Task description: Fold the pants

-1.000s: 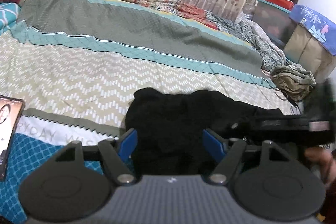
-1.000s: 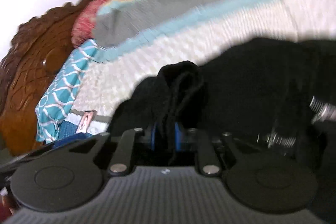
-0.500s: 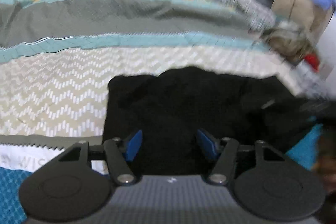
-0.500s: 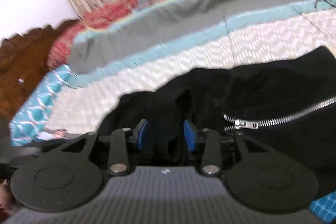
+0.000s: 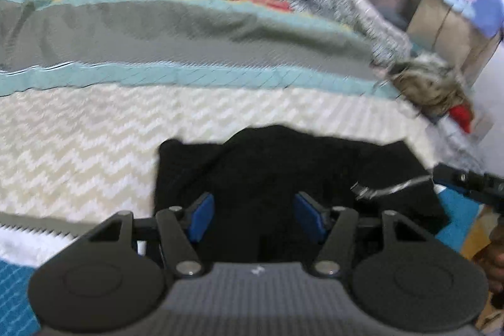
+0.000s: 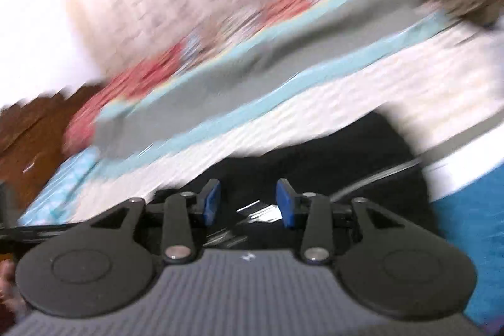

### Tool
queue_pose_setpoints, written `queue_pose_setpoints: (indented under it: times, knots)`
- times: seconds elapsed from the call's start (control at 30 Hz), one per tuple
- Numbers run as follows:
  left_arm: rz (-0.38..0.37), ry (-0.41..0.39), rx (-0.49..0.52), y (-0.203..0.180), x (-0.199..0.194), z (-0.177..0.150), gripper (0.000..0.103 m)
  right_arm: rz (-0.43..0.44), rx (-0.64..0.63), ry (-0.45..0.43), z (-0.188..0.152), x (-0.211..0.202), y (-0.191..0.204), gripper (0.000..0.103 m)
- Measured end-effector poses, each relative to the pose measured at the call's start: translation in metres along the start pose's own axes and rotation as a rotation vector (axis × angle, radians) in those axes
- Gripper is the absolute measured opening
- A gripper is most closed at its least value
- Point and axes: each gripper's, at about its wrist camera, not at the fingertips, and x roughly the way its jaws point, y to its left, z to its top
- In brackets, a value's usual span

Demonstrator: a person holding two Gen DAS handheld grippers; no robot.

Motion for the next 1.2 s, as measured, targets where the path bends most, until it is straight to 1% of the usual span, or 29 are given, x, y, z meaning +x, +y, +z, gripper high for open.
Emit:
queue_pose_setpoints:
  times: [0.03, 0.07, 0.1, 0.13, 0.17, 0.2, 0.23, 0.27, 0.3, 0.33, 0.37, 0.4, 0.43, 0.47, 0.53, 0.57, 0.6, 0.63, 0.67, 0.73, 0.8, 0.87, 0.9, 0.93, 0.97, 1.0, 1.03, 1.1, 1.2]
  knots:
    - [-0.022, 0.000, 0.000, -0.005, 0.005, 0.004, 0.055, -0.045, 0.014, -0.032, 0.001, -0.008, -0.013, 0.048]
    - [-0.041, 0.005, 0.006, -0.011, 0.012, 0.008, 0.054, -0.095, 0.041, -0.056, 0.002, -0.015, -0.030, 0.053]
    - [-0.066, 0.013, 0.016, -0.019, 0.021, 0.011, 0.051, -0.137, 0.070, -0.066, 0.001, -0.017, -0.042, 0.055]
    - [-0.084, 0.022, 0.025, -0.026, 0.030, 0.014, 0.047, -0.165, 0.096, -0.069, -0.003, -0.017, -0.052, 0.055]
    - [-0.098, 0.038, 0.034, -0.033, 0.041, 0.016, 0.045, -0.183, 0.118, -0.064, -0.006, -0.015, -0.061, 0.055]
    - [-0.110, 0.059, 0.040, -0.038, 0.052, 0.016, 0.040, -0.195, 0.136, -0.055, -0.010, -0.011, -0.065, 0.055]
    - [-0.123, 0.091, 0.043, -0.043, 0.067, 0.017, 0.038, -0.196, 0.153, -0.045, -0.014, -0.008, -0.071, 0.055]
    - [-0.125, 0.125, 0.049, -0.047, 0.080, 0.016, 0.037, -0.192, 0.171, -0.027, -0.018, -0.003, -0.075, 0.055]
    - [-0.109, 0.165, 0.060, -0.049, 0.096, 0.012, 0.037, -0.188, 0.186, -0.005, -0.021, 0.004, -0.075, 0.055]
    - [-0.074, 0.211, 0.074, -0.050, 0.112, 0.006, 0.034, -0.179, 0.194, 0.026, -0.023, 0.013, -0.072, 0.055]
    - [-0.057, 0.214, 0.090, -0.052, 0.119, 0.004, 0.034, -0.169, 0.193, 0.074, -0.026, 0.023, -0.070, 0.043]
    - [-0.053, 0.199, 0.110, -0.056, 0.119, 0.004, 0.034, -0.169, 0.183, 0.113, -0.028, 0.031, -0.066, 0.016]
    - [-0.043, 0.209, 0.122, -0.059, 0.118, 0.006, 0.034, -0.173, 0.162, 0.115, -0.025, 0.030, -0.059, 0.016]
    - [-0.040, 0.222, 0.123, -0.061, 0.115, 0.010, 0.034, -0.171, 0.135, 0.095, -0.022, 0.024, -0.048, 0.015]
    - [-0.065, 0.207, 0.088, -0.057, 0.099, 0.020, 0.033, -0.132, 0.077, 0.052, -0.010, 0.009, -0.024, 0.015]
    - [-0.091, 0.179, 0.053, -0.055, 0.087, 0.028, 0.035, -0.103, 0.038, 0.029, -0.005, 0.002, -0.009, 0.015]
    - [-0.123, 0.151, 0.022, -0.054, 0.078, 0.037, 0.039, -0.076, 0.000, 0.017, 0.000, -0.001, 0.007, 0.014]
    - [-0.159, 0.118, -0.005, -0.054, 0.067, 0.047, 0.047, -0.054, -0.039, 0.010, 0.003, 0.001, 0.020, 0.014]
    - [-0.186, 0.088, -0.019, -0.054, 0.057, 0.056, 0.053, -0.029, -0.086, 0.008, 0.006, 0.004, 0.038, 0.015]
    - [-0.230, 0.040, -0.017, -0.061, 0.042, 0.072, 0.076, 0.019, -0.180, 0.018, 0.007, 0.015, 0.073, 0.015]
    - [-0.257, 0.048, 0.022, -0.070, 0.041, 0.084, 0.090, 0.050, -0.259, 0.032, 0.005, 0.026, 0.099, 0.015]
    - [-0.241, 0.091, 0.069, -0.080, 0.049, 0.088, 0.092, 0.081, -0.334, 0.043, -0.001, 0.033, 0.124, 0.015]
    - [-0.226, 0.121, 0.091, -0.083, 0.057, 0.089, 0.090, 0.096, -0.373, 0.051, -0.006, 0.032, 0.133, 0.015]
    - [-0.218, 0.147, 0.097, -0.082, 0.063, 0.089, 0.072, 0.109, -0.404, 0.060, -0.010, 0.034, 0.144, 0.015]
    - [-0.217, 0.186, 0.092, -0.079, 0.069, 0.087, 0.052, 0.120, -0.427, 0.066, -0.012, 0.034, 0.149, 0.015]
    - [-0.203, 0.228, 0.072, -0.072, 0.076, 0.086, 0.019, 0.131, -0.446, 0.072, -0.012, 0.038, 0.154, 0.014]
    - [-0.195, 0.226, 0.045, -0.062, 0.068, 0.079, 0.019, 0.138, -0.467, 0.081, -0.014, 0.041, 0.163, 0.014]
    - [-0.210, 0.184, -0.012, -0.036, 0.056, 0.074, 0.018, 0.148, -0.508, 0.089, -0.018, 0.047, 0.168, 0.015]
    - [-0.190, 0.162, -0.085, 0.004, 0.046, 0.064, 0.018, 0.220, -0.516, 0.121, -0.020, 0.063, 0.189, 0.016]
